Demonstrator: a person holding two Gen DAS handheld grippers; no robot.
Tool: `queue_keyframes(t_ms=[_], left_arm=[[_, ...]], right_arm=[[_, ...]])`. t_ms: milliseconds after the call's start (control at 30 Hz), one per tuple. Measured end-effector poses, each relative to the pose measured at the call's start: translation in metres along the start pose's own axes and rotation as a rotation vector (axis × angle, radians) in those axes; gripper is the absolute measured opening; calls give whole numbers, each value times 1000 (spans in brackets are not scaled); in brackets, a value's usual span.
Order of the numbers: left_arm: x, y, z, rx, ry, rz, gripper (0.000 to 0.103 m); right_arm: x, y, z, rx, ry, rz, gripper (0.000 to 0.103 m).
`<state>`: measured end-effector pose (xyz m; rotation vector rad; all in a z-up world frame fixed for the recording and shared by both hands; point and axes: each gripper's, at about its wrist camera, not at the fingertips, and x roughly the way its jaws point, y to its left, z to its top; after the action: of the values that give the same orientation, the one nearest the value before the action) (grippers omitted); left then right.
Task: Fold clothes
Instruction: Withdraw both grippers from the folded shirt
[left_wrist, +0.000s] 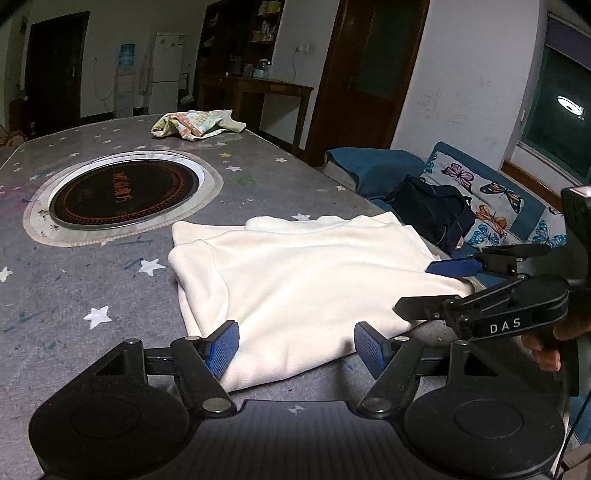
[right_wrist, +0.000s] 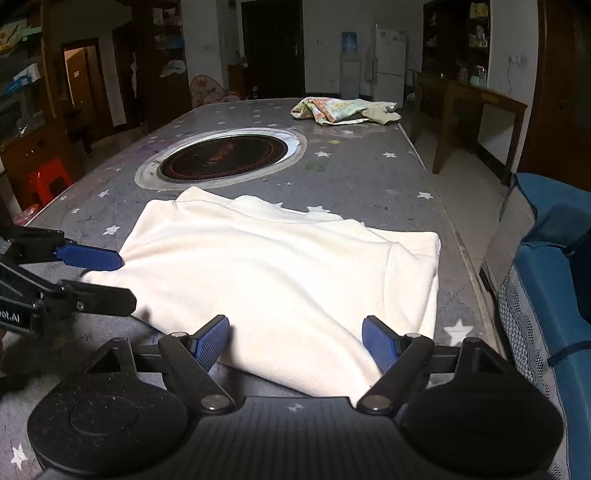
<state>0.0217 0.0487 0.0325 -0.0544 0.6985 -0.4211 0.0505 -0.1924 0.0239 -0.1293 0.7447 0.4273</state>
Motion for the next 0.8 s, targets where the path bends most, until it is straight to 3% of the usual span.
queue_keyframes(t_ms=[233, 567, 800], left_arm=[[-7, -2, -1, 2, -16, 27, 71], [-5, -3, -7, 13, 0, 64, 70], [-16, -1, -6, -10, -28, 93, 70]], right_arm=[[-17, 10, 3, -16, -77, -8, 80], [-3, 19, -7, -28, -40, -20, 80], [-15, 28, 2, -46, -82, -15, 80]])
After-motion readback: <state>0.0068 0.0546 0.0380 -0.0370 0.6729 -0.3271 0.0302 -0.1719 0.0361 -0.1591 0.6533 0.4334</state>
